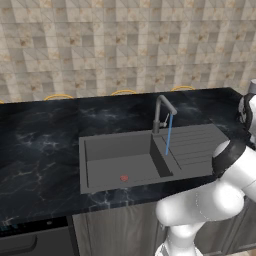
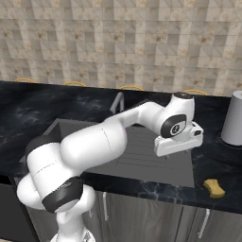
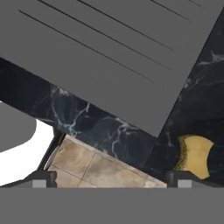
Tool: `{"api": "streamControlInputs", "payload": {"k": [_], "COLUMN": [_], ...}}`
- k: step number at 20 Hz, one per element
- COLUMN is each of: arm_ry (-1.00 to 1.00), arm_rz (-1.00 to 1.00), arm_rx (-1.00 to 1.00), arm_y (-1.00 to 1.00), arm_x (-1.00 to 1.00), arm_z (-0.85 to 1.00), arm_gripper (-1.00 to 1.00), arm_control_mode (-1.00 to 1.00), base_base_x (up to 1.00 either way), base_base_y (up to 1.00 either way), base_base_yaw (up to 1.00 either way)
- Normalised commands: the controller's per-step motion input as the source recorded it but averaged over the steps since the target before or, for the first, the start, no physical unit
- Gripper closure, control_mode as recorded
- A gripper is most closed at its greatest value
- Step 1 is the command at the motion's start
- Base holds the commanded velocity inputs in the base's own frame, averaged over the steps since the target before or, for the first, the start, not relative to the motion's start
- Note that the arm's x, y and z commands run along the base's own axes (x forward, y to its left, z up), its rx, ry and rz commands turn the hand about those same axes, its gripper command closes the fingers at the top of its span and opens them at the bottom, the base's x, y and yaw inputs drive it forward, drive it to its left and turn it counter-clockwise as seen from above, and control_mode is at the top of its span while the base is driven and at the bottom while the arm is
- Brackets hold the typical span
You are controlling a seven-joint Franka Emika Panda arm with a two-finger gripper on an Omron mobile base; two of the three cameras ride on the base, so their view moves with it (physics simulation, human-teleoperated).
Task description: Soak the sponge with water for a few seconds and then drop it inside the sink.
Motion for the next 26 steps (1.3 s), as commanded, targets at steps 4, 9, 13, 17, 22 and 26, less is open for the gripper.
{"api": "streamControlInputs", "payload": {"k": [4, 9, 13, 17, 22, 26], "arm_ry": [0.0, 0.0, 0.0, 0.0, 0.0, 0.0], "arm_rz": [0.03, 0.0, 0.0, -0.02, -0.03, -0.02], "arm_rx": [0.0, 0.0, 0.0, 0.0, 0.0, 0.0], "arm_y": [-0.41, -0.4, -0.29, -0.18, -0.18, -0.18], "arm_x": [0.0, 0.02, 0.06, 0.02, 0.02, 0.01], "arm_z": [-0.16, -0.17, -0.07, -0.04, -0.09, -0.19], "arm_gripper": [-1.0, -1.0, -1.0, -1.0, -1.0, -1.0], "arm_control_mode": [-1.0, -1.0, -1.0, -1.0, -1.0, -1.0], "base_base_x": [0.0, 0.0, 0.0, 0.0, 0.0, 0.0], "base_base_y": [0.0, 0.0, 0.0, 0.0, 0.0, 0.0], "base_base_yaw": [0.0, 0.0, 0.0, 0.0, 0.0, 0.0]}}
